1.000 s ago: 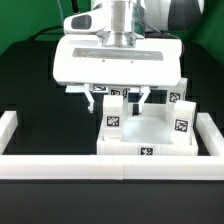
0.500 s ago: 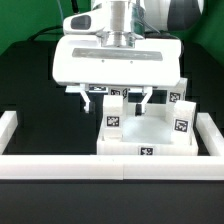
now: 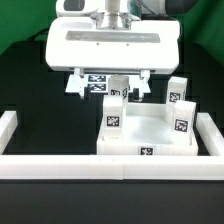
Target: Assemble square table
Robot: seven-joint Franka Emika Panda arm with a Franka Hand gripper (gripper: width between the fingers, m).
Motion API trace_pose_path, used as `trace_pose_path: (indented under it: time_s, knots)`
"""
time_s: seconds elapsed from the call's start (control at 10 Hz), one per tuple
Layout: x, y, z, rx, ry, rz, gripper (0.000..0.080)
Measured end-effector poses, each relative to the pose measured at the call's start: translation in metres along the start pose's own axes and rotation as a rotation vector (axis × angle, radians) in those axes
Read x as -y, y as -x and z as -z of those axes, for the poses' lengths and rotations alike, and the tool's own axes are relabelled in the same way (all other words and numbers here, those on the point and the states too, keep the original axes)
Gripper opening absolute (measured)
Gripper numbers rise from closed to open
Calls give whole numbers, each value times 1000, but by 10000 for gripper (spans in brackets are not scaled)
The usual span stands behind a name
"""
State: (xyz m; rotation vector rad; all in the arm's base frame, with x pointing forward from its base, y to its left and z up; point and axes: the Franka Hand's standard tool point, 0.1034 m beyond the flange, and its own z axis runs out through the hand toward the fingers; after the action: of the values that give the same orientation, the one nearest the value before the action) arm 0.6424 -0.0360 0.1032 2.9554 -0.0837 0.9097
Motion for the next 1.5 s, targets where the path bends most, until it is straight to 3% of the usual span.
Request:
trace_pose_path:
  time_s: [0.2, 0.5, 0.8, 0.9, 1.3, 1.4, 1.5]
  knots:
    - [4, 3, -3, 33, -16, -1, 648]
    - [19, 9, -9, 262, -115, -36, 648]
    - [21, 11, -10, 444, -165, -41, 648]
    - [16, 7, -11, 420, -153, -42, 648]
    - [16, 9, -12, 421, -153, -42, 648]
    - [15, 10, -12, 430, -138, -55, 648]
    - [10, 13, -11, 451, -95, -51, 648]
